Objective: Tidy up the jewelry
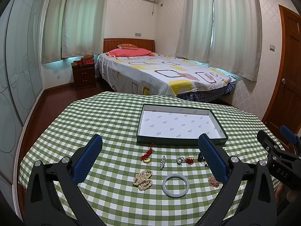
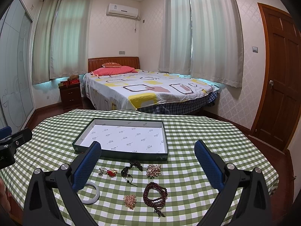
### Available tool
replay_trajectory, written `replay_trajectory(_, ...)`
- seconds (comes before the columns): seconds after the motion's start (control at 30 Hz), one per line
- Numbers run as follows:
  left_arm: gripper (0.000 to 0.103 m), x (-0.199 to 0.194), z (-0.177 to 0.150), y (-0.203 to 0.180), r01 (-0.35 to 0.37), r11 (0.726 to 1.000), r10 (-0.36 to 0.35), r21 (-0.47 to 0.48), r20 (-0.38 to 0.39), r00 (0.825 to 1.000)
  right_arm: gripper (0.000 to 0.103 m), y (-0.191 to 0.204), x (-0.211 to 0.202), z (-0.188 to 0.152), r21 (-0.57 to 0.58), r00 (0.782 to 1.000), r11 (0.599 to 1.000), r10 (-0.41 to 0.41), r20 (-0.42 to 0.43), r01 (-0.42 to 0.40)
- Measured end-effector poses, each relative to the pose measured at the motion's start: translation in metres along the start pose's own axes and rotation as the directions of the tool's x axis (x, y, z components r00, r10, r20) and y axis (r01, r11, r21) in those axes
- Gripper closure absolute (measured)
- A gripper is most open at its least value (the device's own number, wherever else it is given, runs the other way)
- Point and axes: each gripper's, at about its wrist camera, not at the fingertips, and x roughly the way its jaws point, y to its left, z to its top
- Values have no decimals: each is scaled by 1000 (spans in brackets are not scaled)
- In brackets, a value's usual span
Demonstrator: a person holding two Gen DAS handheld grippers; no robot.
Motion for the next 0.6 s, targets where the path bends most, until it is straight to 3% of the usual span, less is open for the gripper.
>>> replay_trajectory(0.37, 4, 3, -2, 0, -1, 1000, 1, -1, -9, 1000, 6, 1, 3, -4, 1, 1000, 1000, 3, -6, -3)
replay_trajectory(0.6, 4, 31, -18, 5, -12, 1000, 12, 6, -65, 998, 6, -2, 16, -19, 3, 999, 1000, 12, -42, -11)
